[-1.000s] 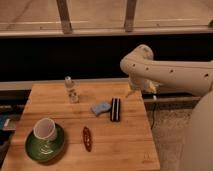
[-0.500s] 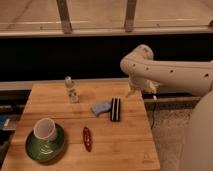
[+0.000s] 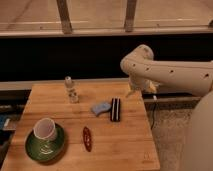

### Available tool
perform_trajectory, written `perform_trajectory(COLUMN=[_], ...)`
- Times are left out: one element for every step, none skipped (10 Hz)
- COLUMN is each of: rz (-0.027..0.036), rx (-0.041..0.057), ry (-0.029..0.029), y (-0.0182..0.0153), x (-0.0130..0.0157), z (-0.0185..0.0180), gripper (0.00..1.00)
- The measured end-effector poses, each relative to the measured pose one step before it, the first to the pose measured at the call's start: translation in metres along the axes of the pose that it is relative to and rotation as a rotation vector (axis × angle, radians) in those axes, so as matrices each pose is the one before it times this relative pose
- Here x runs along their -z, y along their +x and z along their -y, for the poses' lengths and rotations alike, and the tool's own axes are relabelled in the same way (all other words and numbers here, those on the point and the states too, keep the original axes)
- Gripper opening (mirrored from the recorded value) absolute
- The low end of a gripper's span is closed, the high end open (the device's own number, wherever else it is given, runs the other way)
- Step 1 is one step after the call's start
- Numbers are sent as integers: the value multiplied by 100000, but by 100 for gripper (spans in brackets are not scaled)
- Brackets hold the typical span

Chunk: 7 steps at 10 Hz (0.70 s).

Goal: Place the eraser on the white sponge

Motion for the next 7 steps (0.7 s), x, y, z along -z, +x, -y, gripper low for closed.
perform_trajectory(rz=[-4,10,-2,-1,-34,206,420], rx=[-4,-1,2,2,220,533,1764], ry=[-3,2,-1,-3,52,-334,-974], y=[0,-2,0,0,40,79,423], x=[0,2,0,1,-21,-20,-125], z=[-3,4,-2,-4,-62,-201,-764], gripper=[80,80,80,80,80,80,80])
